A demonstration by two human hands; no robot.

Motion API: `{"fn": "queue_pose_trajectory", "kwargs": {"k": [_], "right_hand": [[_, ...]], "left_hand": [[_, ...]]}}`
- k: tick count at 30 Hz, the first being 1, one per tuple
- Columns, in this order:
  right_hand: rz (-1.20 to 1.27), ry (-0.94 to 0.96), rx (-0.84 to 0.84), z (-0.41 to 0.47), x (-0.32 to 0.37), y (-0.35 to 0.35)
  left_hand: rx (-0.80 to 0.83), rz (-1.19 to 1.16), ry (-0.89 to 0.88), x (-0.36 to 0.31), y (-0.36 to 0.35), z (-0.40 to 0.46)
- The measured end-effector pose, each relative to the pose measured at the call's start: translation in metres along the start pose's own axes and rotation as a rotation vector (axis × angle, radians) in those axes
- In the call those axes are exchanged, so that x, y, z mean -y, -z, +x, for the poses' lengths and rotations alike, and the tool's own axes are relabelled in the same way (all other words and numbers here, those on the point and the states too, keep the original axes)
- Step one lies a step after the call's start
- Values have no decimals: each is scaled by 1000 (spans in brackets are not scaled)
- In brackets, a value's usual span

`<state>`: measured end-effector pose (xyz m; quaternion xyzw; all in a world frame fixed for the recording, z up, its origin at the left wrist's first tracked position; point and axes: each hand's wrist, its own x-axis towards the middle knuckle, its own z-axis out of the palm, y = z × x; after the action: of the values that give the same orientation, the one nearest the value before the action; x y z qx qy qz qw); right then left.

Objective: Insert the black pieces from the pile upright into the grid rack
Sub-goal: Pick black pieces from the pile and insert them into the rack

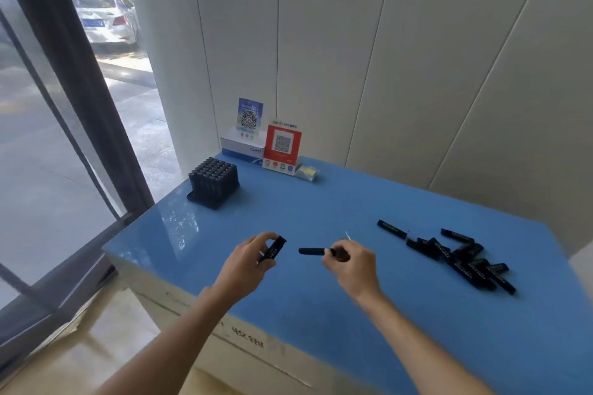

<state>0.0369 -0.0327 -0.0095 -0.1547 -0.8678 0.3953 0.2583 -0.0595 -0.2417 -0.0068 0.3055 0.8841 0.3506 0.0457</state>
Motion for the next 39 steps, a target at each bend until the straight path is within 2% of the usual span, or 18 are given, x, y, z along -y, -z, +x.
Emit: {"fn": "queue_pose_trajectory", "kwargs": {"k": [5,8,21,29,39], "right_hand": [[76,-57,109,22,19,-36],[84,-65,120,43,27,-57],[124,83,249,136,54,-151],[133,56,343,159,70,-194],[-23,-2,328,173,111,-251]], "left_hand": [[-26,34,6,32,26,16],[-38,38,6,51,39,31],[1,73,77,136,89,95],[44,45,130,181,105,117],[109,5,2,233,150,162]]}}
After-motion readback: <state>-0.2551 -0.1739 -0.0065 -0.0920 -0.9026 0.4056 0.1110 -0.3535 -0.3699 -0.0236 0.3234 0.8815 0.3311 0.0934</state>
